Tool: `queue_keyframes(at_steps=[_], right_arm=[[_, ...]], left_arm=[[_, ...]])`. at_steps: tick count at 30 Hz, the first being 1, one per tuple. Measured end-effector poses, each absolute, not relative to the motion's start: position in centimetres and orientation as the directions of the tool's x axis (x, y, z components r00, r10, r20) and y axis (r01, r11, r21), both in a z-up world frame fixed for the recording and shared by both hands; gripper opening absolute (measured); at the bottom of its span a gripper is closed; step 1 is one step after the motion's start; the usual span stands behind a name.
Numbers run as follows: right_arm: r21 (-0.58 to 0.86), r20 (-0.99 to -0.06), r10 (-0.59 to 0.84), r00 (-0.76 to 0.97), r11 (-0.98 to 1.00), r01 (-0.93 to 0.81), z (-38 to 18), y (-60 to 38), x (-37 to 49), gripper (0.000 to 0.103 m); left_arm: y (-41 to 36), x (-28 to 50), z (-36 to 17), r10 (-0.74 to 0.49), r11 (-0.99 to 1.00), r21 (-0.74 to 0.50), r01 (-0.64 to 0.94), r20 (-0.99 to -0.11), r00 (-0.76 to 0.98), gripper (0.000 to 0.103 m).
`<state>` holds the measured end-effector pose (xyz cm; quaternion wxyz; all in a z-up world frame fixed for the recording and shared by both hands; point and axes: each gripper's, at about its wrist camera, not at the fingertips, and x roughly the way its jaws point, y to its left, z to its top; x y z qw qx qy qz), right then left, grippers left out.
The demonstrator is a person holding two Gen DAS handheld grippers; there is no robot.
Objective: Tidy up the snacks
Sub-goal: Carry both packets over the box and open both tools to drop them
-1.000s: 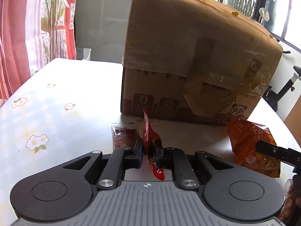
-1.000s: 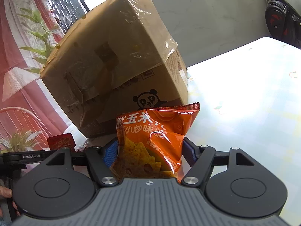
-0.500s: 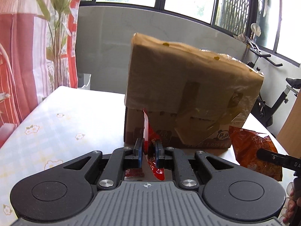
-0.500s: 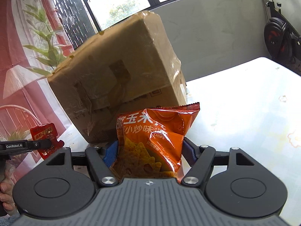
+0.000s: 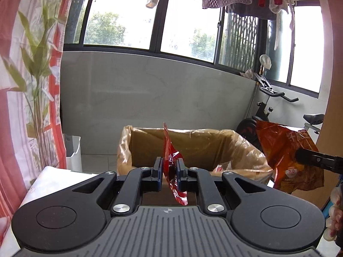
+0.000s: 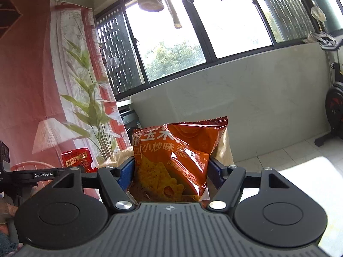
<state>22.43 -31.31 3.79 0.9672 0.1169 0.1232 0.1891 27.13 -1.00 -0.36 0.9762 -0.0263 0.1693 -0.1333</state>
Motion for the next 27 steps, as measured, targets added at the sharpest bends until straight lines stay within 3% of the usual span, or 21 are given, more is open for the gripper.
queue_keyframes(at_steps=[6, 14, 15, 16, 18, 20, 27], right_arm=[[0.22, -0.299, 0.33, 0.895, 0.937, -0.272, 5.1, -26.9, 31.9, 0.072], [0.105, -0.516, 0.176, 0.838, 0.984, -0.141, 1.3, -22.4, 39.7, 0.074], [0.098, -0.527, 0.159, 0.835, 0.987, -0.126, 1.1, -22.2, 39.8, 0.076], [0.101, -0.527, 0.154, 0.836, 0.988, -0.118, 1.1, -22.2, 39.6, 0.077], [0.128, -0.504, 0.171, 0.847, 0.984, -0.123, 1.3, -22.7, 38.8, 0.086], [0.137, -0.476, 0.169, 0.863, 0.984, -0.117, 1.7, -23.4, 37.9, 0.093], [0.227, -0.409, 0.221, 0.885, 0.964, -0.136, 2.9, -25.9, 35.2, 0.093]], left_arm=[[-3.7, 33.5, 1.0, -0.21, 0.977, -0.036, 0.21, -0.337, 0.918, 0.014], [-6.3, 40.0, -1.6, -0.144, 0.98, 0.054, 0.189, -0.459, 0.877, 0.015], [-6.3, 40.2, -1.8, -0.138, 0.981, 0.061, 0.187, -0.466, 0.874, 0.025], [-6.1, 40.3, -1.9, -0.123, 0.983, 0.066, 0.173, -0.463, 0.878, 0.047], [-5.0, 39.6, -2.0, -0.127, 0.986, 0.042, 0.16, -0.427, 0.895, 0.071], [-4.1, 39.1, -1.7, -0.138, 0.987, 0.014, 0.158, -0.412, 0.9, 0.072], [-1.5, 37.6, -0.7, -0.162, 0.987, -0.061, 0.15, -0.415, 0.895, 0.072]])
